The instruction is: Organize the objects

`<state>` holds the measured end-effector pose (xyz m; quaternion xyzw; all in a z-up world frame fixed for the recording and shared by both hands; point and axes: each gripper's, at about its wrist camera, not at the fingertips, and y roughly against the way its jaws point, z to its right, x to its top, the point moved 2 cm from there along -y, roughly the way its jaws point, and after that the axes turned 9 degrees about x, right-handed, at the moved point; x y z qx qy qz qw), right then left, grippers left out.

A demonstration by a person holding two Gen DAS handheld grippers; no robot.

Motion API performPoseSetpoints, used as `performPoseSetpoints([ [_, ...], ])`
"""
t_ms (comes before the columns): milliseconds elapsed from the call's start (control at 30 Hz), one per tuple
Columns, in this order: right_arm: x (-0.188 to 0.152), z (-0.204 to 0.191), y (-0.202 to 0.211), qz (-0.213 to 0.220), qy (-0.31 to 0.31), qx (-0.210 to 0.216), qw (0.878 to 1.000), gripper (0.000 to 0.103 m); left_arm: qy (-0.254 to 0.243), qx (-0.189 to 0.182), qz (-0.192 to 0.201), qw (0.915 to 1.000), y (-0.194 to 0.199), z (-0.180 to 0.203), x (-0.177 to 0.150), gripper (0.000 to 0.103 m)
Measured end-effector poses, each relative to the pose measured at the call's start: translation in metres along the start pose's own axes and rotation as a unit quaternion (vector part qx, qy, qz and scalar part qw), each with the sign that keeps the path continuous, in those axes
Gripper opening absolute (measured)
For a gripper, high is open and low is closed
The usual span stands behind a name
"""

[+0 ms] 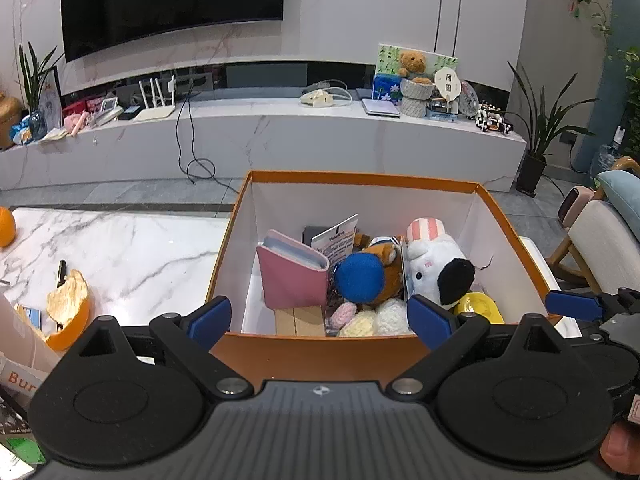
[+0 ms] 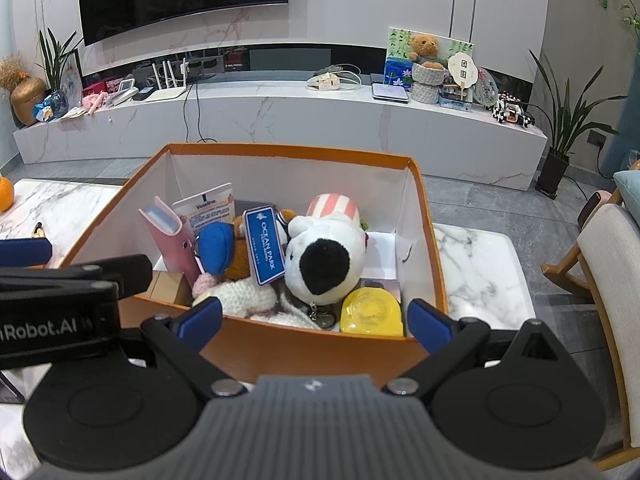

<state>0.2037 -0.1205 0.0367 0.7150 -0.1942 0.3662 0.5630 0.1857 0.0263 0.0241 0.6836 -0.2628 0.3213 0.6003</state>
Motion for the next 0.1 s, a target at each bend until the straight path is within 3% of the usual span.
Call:
performPoseSetpoints([
  [100,-0.0002,-0.0002,-0.0001,0.000,0.001,0.000,1.000,0.099,-0.004,0.000,0.005,1.0000,0.0010,0.0016,-0.0005,0.103],
])
